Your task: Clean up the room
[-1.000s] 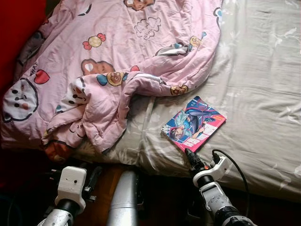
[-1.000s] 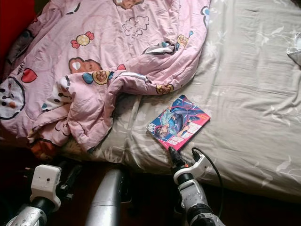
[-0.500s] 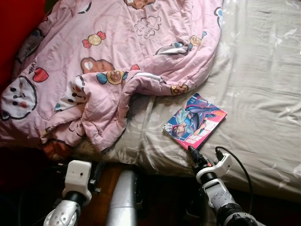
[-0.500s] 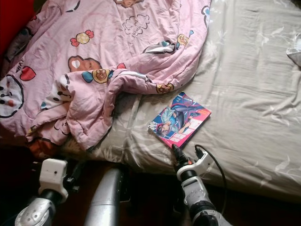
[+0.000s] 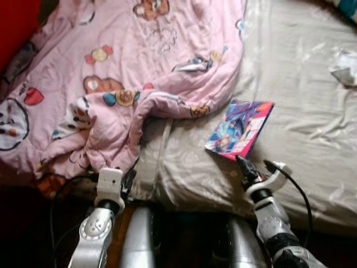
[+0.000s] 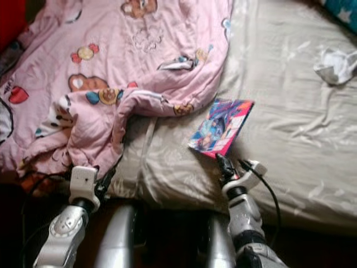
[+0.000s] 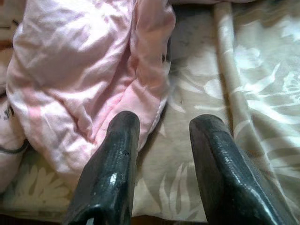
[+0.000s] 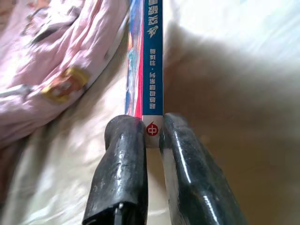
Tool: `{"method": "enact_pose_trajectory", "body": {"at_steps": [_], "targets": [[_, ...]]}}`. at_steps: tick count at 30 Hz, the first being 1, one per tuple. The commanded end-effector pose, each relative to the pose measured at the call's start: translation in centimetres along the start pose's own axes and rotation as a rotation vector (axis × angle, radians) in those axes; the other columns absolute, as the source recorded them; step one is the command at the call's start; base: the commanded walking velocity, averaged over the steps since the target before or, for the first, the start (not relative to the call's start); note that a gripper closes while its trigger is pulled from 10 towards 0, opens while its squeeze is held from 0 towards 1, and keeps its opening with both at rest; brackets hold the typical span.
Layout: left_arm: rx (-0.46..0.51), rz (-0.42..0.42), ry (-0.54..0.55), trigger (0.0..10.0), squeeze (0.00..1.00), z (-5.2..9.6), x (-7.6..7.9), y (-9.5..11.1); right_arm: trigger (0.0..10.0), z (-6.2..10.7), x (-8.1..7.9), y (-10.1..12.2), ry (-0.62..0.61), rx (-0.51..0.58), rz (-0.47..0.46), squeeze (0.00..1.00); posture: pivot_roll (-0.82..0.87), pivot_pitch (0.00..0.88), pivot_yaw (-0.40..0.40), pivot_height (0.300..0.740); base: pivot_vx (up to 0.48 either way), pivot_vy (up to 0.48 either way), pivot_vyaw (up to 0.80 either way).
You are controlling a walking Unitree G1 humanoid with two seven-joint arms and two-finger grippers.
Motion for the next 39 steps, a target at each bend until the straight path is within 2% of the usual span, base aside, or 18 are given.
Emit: {"method": "enact_pose_trajectory", "body": {"at_steps": [1,5,7,9,11,15,19,22,24,28,33,39], "targets": [[-0.045,0.010,0.000,10.0,0.00,0.4,0.2,-1.4,10.0,0.4,0.1,0.3,-0.020,0.039,0.068,0.00,-0.04,0.157,0.001,0.634,0.000,0.000,0.00],[-0.046,0.022,0.003,10.0,0.00,-0.1,0.2,-1.4,10.0,0.5,-0.3,0.4,-0.015,0.053,0.137,0.00,-0.04,0.139,0.002,0.634,0.000,0.000,0.00],[-0.040,0.033,0.005,10.0,0.00,-0.4,0.2,-1.3,10.0,1.0,-0.4,0.1,-0.019,0.054,0.282,0.00,-0.05,0.125,-0.004,0.634,0.000,0.000,0.00],[-0.030,0.035,0.011,10.0,0.00,-0.8,0.2,-1.4,10.0,1.3,-0.7,-0.1,-0.002,0.049,0.352,0.00,-0.06,0.116,-0.006,0.634,0.000,0.000,0.00],[-0.024,0.040,0.021,10.0,0.00,-1.0,0.1,-1.6,10.0,1.5,-0.8,-0.2,0.002,0.050,0.358,0.00,-0.06,0.111,-0.009,0.634,0.000,0.000,0.00],[-0.031,0.055,0.042,10.0,0.00,-0.9,-0.1,-2.1,10.0,2.0,-0.7,-0.4,0.001,0.032,0.434,0.00,-0.07,0.085,-0.021,0.634,0.000,0.000,0.00],[-0.039,0.062,0.046,10.0,0.00,-0.8,0.1,-2.4,10.0,2.1,-0.5,-0.1,-0.011,0.038,0.448,0.00,-0.07,0.078,-0.023,0.634,0.000,0.000,0.00],[-0.015,0.068,0.038,10.0,0.00,-1.4,0.4,-2.0,10.0,1.8,0.0,0.6,-0.080,0.037,0.533,0.00,-0.08,0.069,-0.029,0.634,0.000,0.000,0.00],[0.000,0.070,0.038,10.0,0.00,-1.6,0.4,-1.8,10.0,1.9,-0.4,0.5,-0.058,0.057,0.484,0.00,-0.07,0.072,-0.031,0.634,0.000,0.000,0.00],[0.000,0.071,0.039,10.0,0.00,-1.4,0.4,-2.0,10.0,2.4,-0.4,-0.4,-0.061,0.034,0.487,0.00,-0.07,0.075,-0.036,0.644,0.000,0.000,0.00],[-0.050,0.059,0.030,10.0,0.00,-0.2,0.6,-3.9,10.0,2.9,0.0,-1.3,-0.088,0.004,0.488,0.00,-0.07,0.070,-0.034,0.679,0.000,0.000,0.00],[-0.088,0.046,0.036,10.0,0.00,0.2,0.0,-4.9,10.0,2.9,0.0,-1.8,-0.098,-0.010,0.479,0.00,-0.06,0.064,-0.032,0.719,0.000,0.000,0.00]]}}
Point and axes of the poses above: a point about 5 cm out from each wrist's last joint towards the gripper, its own z axis pointing back from the gripper into the wrist, its own y axis along the axis of the wrist's last joint, x = y × z, the point moved 2 cm from there along -z, pointing out of the wrist towards the gripper, and after that the axes turned 12 degrees about -z, right-handed, at the moved point
